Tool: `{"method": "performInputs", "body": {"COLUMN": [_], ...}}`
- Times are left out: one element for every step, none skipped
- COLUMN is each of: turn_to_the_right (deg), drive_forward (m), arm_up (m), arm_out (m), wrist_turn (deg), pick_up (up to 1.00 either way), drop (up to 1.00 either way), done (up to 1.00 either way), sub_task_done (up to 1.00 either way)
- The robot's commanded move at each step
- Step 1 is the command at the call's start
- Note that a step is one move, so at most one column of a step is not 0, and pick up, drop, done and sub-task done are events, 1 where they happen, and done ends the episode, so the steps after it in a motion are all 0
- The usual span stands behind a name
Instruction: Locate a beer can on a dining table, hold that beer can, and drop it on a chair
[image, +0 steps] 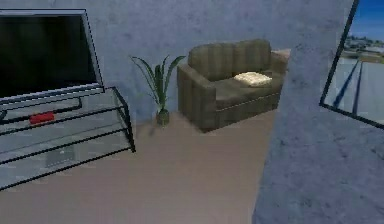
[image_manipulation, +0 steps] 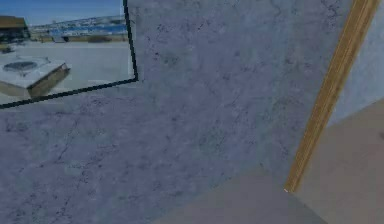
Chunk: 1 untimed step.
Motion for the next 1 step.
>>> {"method": "performInputs", "body": {"turn_to_the_right": [-6.0], "drive_forward": [0.0], "arm_up": [0.0], "arm_out": [0.0], "wrist_turn": [0.0], "pick_up": [0.0], "drop": [0.0], "done": [0.0], "sub_task_done": [0.0]}}
